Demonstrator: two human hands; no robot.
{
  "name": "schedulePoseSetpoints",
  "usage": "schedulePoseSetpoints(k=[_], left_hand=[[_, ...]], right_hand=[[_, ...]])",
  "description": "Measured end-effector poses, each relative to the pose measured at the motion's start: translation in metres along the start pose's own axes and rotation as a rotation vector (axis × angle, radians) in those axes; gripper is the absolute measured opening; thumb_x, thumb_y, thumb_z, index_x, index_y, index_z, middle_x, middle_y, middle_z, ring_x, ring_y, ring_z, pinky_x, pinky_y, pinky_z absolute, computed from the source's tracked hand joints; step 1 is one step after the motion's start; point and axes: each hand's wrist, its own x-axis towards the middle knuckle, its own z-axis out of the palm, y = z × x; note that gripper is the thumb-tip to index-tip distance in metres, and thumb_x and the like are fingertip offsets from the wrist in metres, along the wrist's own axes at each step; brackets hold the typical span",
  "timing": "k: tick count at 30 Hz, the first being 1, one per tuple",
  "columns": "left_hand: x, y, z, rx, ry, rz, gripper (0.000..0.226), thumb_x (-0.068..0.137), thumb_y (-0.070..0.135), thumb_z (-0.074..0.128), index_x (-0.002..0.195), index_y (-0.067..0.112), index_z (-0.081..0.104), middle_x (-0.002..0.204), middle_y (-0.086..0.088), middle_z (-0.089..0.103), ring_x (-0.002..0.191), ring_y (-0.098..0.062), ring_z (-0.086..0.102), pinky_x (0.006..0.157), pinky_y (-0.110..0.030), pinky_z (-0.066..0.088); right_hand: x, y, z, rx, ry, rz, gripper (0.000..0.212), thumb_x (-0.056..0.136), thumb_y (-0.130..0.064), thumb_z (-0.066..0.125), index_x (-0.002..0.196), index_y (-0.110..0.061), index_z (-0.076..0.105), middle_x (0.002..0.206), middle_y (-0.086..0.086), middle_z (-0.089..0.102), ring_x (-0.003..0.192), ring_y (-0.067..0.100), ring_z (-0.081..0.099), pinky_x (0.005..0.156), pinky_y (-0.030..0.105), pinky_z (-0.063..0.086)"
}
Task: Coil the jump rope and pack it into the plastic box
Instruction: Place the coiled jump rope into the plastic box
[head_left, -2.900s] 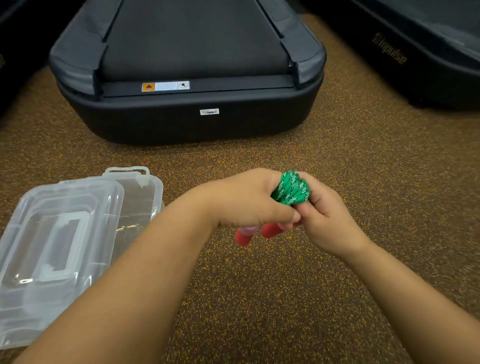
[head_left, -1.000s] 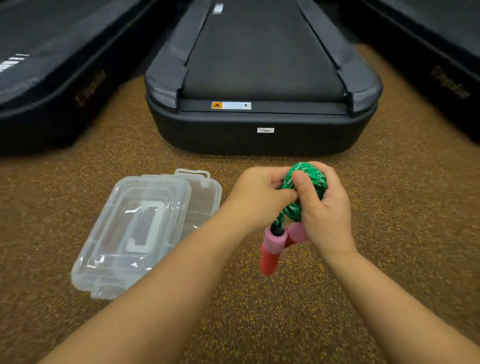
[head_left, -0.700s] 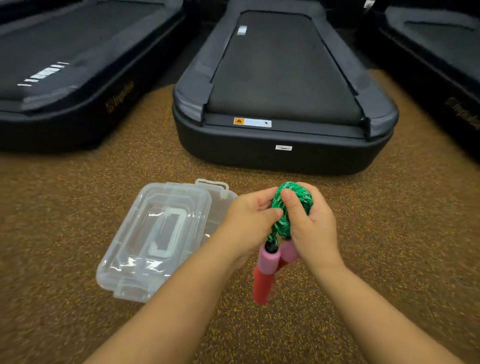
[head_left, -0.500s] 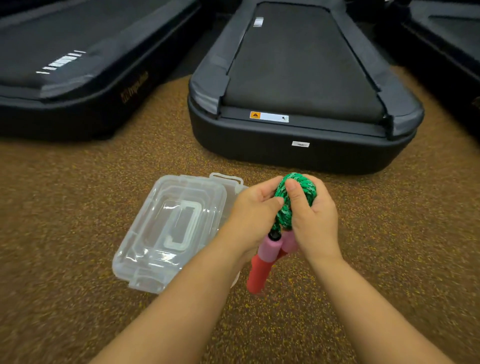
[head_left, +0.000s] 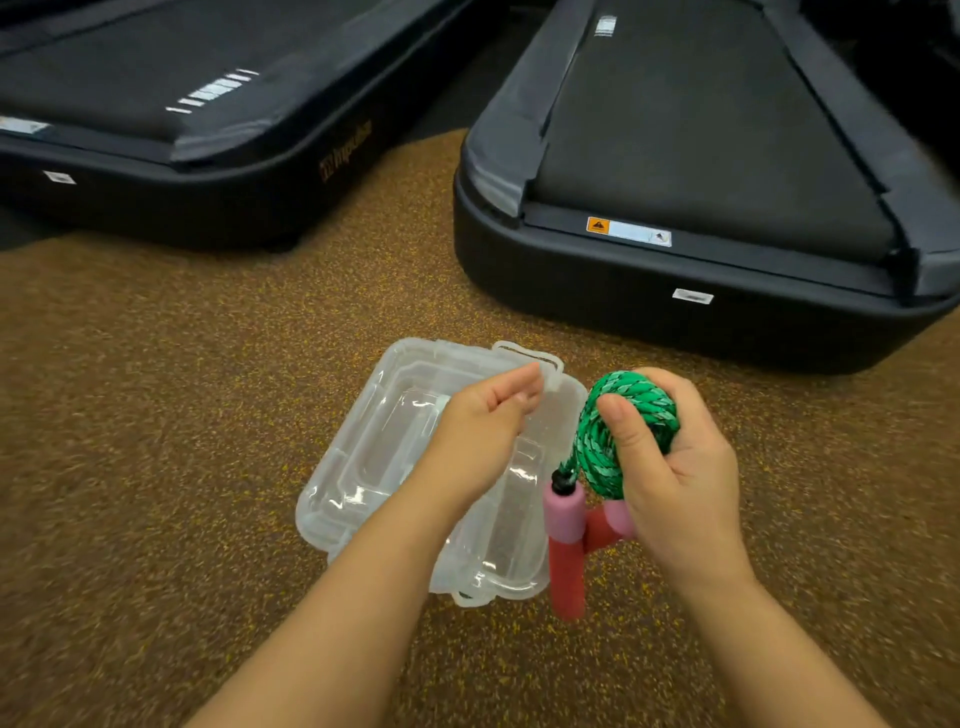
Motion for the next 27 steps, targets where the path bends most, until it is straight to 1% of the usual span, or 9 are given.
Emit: schedulePoseSetpoints(k=[3, 5, 9, 11, 13, 15, 18, 23, 27], left_hand=[[0.003, -0.031, -0.019, 0.459, 0.099, 0.046, 0.045, 0.097, 0.016, 0.045, 0.142, 0.021, 0.042, 0.146, 0.004, 0.045, 0.136, -0.012, 0.038, 0.109, -0.024, 0.03], [0.001, -0.051, -0.025, 0.768, 0.101, 0.07, 0.056, 0.097, 0.027, 0.047, 0.149, 0.02, 0.027, 0.156, 0.001, 0.028, 0.145, -0.015, 0.021, 0.116, -0.03, 0.018], [-0.001, -0.071, -0.025, 1.124, 0.101, -0.032, 0.082, 0.092, 0.05, 0.043, 0.151, 0.016, -0.002, 0.161, -0.004, -0.008, 0.147, -0.022, -0.012, 0.117, -0.043, -0.01], [-0.002, -0.078, -0.022, 1.187, 0.093, -0.044, 0.086, 0.091, 0.056, 0.04, 0.151, 0.015, -0.008, 0.16, -0.005, -0.016, 0.145, -0.024, -0.02, 0.115, -0.046, -0.013], [-0.003, -0.083, -0.02, 1.225, 0.098, -0.028, 0.086, 0.09, 0.058, 0.037, 0.151, 0.018, -0.009, 0.16, -0.005, -0.018, 0.144, -0.025, -0.025, 0.114, -0.048, -0.016], [-0.004, -0.086, -0.018, 1.236, 0.109, -0.008, 0.084, 0.09, 0.057, 0.038, 0.151, 0.021, -0.007, 0.161, -0.003, -0.015, 0.143, -0.027, -0.026, 0.112, -0.05, -0.019], [-0.004, -0.087, -0.014, 1.198, 0.116, 0.01, 0.083, 0.088, 0.055, 0.044, 0.151, 0.026, -0.001, 0.162, -0.001, -0.009, 0.145, -0.026, -0.023, 0.11, -0.052, -0.019], [-0.004, -0.086, -0.005, 1.163, 0.08, 0.0, 0.085, 0.084, 0.05, 0.052, 0.151, 0.027, 0.005, 0.162, 0.002, -0.004, 0.146, -0.021, -0.02, 0.112, -0.058, -0.012], [-0.003, -0.085, -0.007, 1.139, 0.136, 0.026, 0.083, 0.081, 0.047, 0.055, 0.15, 0.027, 0.015, 0.161, 0.003, 0.008, 0.147, -0.02, -0.011, 0.115, -0.058, -0.001]], right_hand=[[-0.001, -0.003, -0.001, -0.009, -0.046, 0.004, 0.013, 0.086, -0.043, 0.059, 0.098, -0.04, 0.056, 0.092, -0.02, 0.064, 0.081, 0.004, 0.063, 0.065, 0.027, 0.054], [-0.003, -0.005, -0.003, -0.015, -0.048, 0.005, 0.014, 0.084, -0.045, 0.059, 0.097, -0.04, 0.056, 0.091, -0.019, 0.065, 0.079, 0.005, 0.064, 0.063, 0.029, 0.054], [-0.008, -0.006, -0.009, 0.0, -0.034, 0.014, 0.017, 0.081, -0.049, 0.058, 0.095, -0.039, 0.057, 0.089, -0.023, 0.065, 0.078, 0.003, 0.064, 0.062, 0.027, 0.054], [-0.012, -0.007, -0.01, -0.011, -0.038, 0.013, 0.022, 0.079, -0.055, 0.056, 0.096, -0.041, 0.057, 0.091, -0.022, 0.065, 0.079, 0.005, 0.064, 0.062, 0.033, 0.055], [-0.014, -0.007, -0.009, -0.027, -0.045, 0.015, 0.016, 0.079, -0.055, 0.058, 0.093, -0.048, 0.056, 0.091, -0.023, 0.065, 0.079, 0.004, 0.064, 0.061, 0.032, 0.056], [-0.016, -0.006, -0.009, -0.037, -0.055, 0.013, 0.009, 0.08, -0.051, 0.058, 0.089, -0.052, 0.055, 0.089, -0.024, 0.065, 0.077, 0.001, 0.064, 0.059, 0.023, 0.054], [-0.016, -0.004, -0.01, -0.04, -0.045, 0.022, 0.007, 0.082, -0.043, 0.058, 0.089, -0.042, 0.056, 0.084, -0.026, 0.065, 0.073, -0.003, 0.062, 0.055, 0.01, 0.046], [-0.019, -0.002, -0.007, -0.052, -0.046, 0.042, 0.011, 0.084, -0.043, 0.061, 0.092, -0.035, 0.058, 0.087, -0.021, 0.066, 0.073, -0.002, 0.062, 0.056, 0.008, 0.044], [-0.018, -0.004, -0.004, -0.072, -0.056, 0.049, 0.015, 0.083, -0.045, 0.06, 0.092, -0.034, 0.058, 0.087, -0.022, 0.066, 0.074, -0.002, 0.062, 0.058, 0.009, 0.045]])
